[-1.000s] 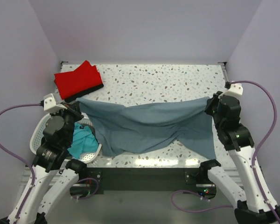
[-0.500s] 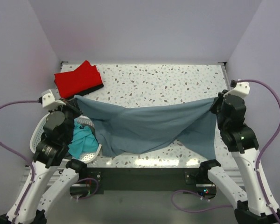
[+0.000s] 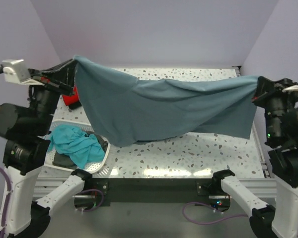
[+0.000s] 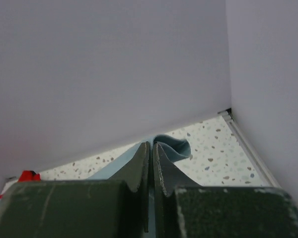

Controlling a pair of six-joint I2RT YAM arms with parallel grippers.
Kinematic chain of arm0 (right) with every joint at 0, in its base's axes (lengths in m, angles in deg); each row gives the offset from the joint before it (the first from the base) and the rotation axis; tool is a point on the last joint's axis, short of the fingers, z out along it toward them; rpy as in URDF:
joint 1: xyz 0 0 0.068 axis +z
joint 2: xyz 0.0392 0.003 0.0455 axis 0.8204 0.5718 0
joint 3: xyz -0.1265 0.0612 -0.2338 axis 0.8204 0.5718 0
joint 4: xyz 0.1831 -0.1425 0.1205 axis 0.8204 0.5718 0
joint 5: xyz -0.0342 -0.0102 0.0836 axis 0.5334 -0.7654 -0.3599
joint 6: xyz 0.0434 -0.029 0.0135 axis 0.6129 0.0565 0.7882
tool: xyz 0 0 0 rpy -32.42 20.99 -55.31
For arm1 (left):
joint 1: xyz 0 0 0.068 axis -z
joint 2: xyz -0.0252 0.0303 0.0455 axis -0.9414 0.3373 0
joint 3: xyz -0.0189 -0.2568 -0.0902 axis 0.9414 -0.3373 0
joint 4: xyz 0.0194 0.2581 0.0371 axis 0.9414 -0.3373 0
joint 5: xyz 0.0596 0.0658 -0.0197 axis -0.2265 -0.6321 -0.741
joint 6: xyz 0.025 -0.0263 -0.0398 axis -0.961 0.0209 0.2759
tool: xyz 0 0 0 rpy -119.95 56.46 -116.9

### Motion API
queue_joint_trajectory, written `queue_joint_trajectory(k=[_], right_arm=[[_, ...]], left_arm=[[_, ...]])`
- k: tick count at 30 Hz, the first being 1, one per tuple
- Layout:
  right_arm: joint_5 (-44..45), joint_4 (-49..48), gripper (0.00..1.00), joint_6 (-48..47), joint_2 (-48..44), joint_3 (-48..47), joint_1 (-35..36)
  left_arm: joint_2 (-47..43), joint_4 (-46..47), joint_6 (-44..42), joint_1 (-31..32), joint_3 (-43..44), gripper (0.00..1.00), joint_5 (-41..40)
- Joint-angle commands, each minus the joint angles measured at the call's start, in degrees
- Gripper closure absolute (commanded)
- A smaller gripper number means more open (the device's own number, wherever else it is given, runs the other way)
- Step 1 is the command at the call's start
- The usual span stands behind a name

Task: Fold and stack the t-shirts
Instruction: Flatten the tshirt out

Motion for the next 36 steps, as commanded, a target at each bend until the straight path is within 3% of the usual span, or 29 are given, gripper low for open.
queue_joint_trajectory(k=[1,14,20,27,36], right_arm=[[-1.6,3.2,1.00,-3.2,-1.7,-5.6,-0.2],[-3.6,12.4,1.00,-6.6,-2.2,-30.2,-0.2],[-2.4,11.2,1.00,-7.7,-1.5,-34.7,0.6],[-0.3,7.8,1.00,-9.0,-3.2,-28.6,2.8],[5.1,2.2,1.00,-11.8,-4.8,-16.1,7.3]], left_arm=[[0.0,3.9,-3.5,0.1,7.4,1.00,11.0],[-0.1,2.2,-1.1,-1.4,29.6,1.00,19.3],[1.8,5.2,1.1,-2.7,36.2,1.00,21.5],[2.8,10.1,3.2,-4.4,35.1,1.00,22.6],[6.7,14.4,3.2,-5.0,21.4,1.00,23.7]])
